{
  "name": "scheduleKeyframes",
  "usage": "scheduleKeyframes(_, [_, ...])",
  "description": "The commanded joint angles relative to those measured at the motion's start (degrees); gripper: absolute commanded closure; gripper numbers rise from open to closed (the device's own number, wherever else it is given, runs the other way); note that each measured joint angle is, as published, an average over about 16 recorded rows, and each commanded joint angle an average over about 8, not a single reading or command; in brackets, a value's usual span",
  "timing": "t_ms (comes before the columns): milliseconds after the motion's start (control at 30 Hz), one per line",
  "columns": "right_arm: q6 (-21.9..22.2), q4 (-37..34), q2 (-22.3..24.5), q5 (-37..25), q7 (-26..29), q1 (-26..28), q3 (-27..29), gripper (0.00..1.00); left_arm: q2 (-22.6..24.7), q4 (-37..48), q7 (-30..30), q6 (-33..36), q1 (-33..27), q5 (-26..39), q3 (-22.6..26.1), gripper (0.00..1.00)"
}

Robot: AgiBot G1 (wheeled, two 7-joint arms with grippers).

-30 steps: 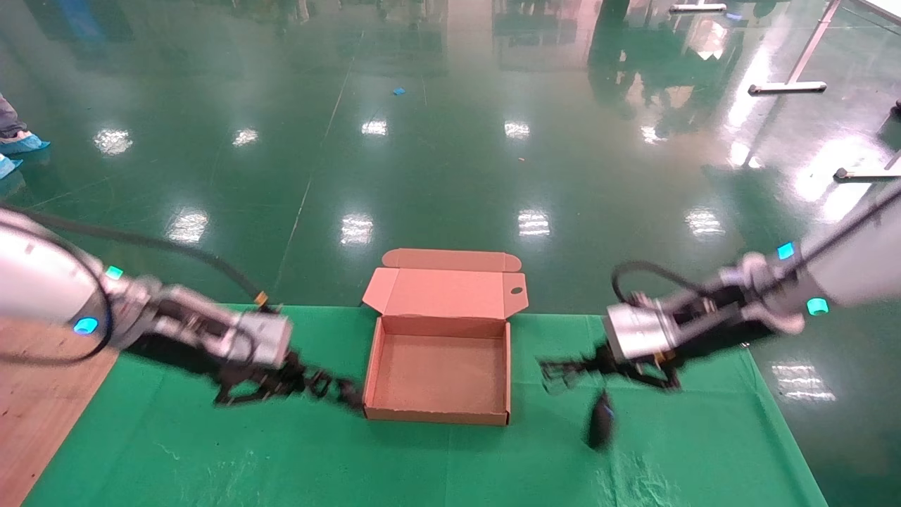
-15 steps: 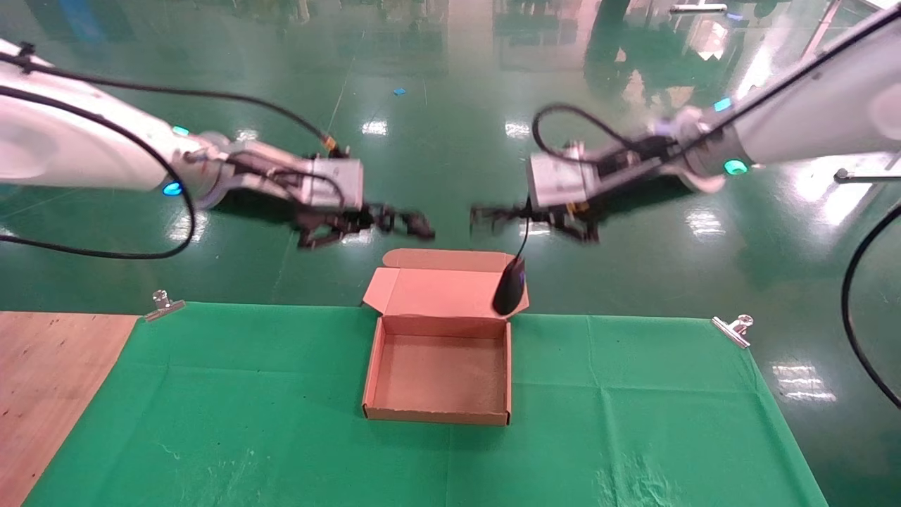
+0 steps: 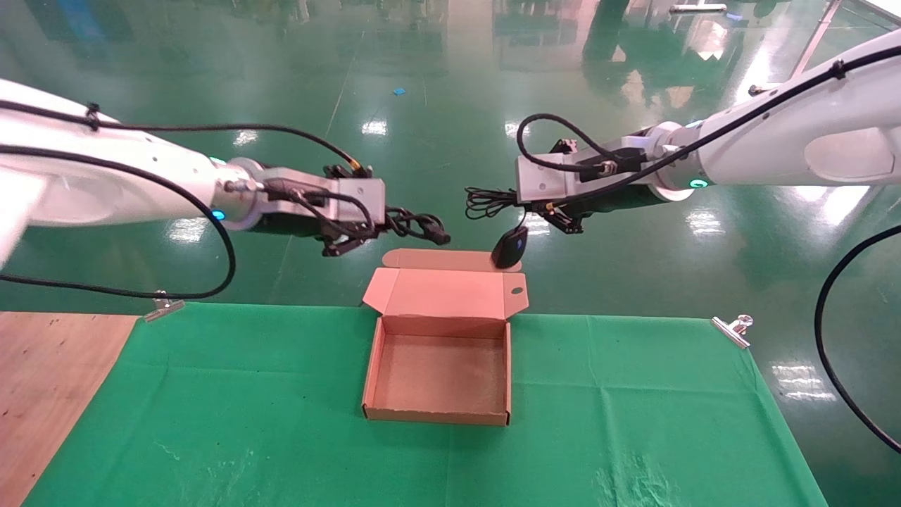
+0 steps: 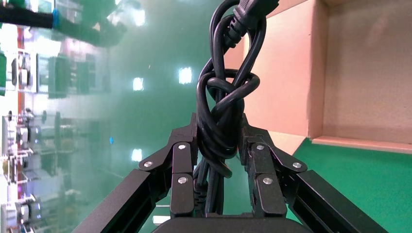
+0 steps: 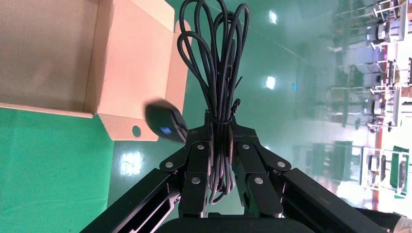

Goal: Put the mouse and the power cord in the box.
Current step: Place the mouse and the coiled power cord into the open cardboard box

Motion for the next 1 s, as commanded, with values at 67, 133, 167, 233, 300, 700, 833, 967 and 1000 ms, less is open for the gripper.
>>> scheduleKeyframes(67, [0.0, 0.3, 0.1, 0.3, 0.3, -0.1, -0.3, 1.00, 0.3, -1.5, 1.4, -0.8, 1.9, -0.5, 0.1, 1.00])
scheduleKeyframes(133, [-0.9, 0.2, 0.2, 0.5, 0.4, 0.1, -0.5, 1.00, 0.3, -3.7, 3.7, -2.6, 4.8, -2.2, -0.4, 1.00])
scheduleKeyframes(167, [-1.5, 0.1, 0.3, 0.6, 0.4, 0.3, -0.6, 1.00, 0.3, -4.8, 5.2, -3.6, 6.4, -3.3, -0.8, 1.00])
scheduleKeyframes(233, [-3.1, -0.1, 0.4, 0.8, 0.4, 0.7, -0.7, 1.00, 0.2, -6.8, 8.4, -6.1, 9.4, -5.9, -1.9, 1.00])
scheduleKeyframes(300, [-5.3, -0.3, 0.7, 1.0, 0.3, 1.1, -0.8, 1.00, 0.2, -8.3, 11.6, -9.4, 12.4, -8.9, -3.3, 1.00])
scheduleKeyframes(700, [-20.5, -3.7, 2.6, 2.7, -2.4, 3.0, -0.5, 1.00, 1.0, -15.6, 19.4, -27.3, 26.6, -20.0, -0.8, 1.00])
scheduleKeyframes(833, [-21.4, -5.1, 2.8, 2.6, -3.3, 2.8, -0.6, 1.00, 1.0, -15.5, 17.6, -26.6, 28.0, -22.2, 3.4, 1.00])
scheduleKeyframes(967, [-21.0, -6.0, 3.1, 2.7, -3.9, 2.6, -0.6, 1.00, 1.0, -15.1, 16.0, -27.4, 29.1, -23.5, 7.7, 1.00])
scheduleKeyframes(1000, [-20.9, -6.2, 3.2, 2.7, -4.0, 2.6, -0.6, 1.00, 1.0, -15.0, 15.6, -27.9, 29.3, -23.7, 8.7, 0.97])
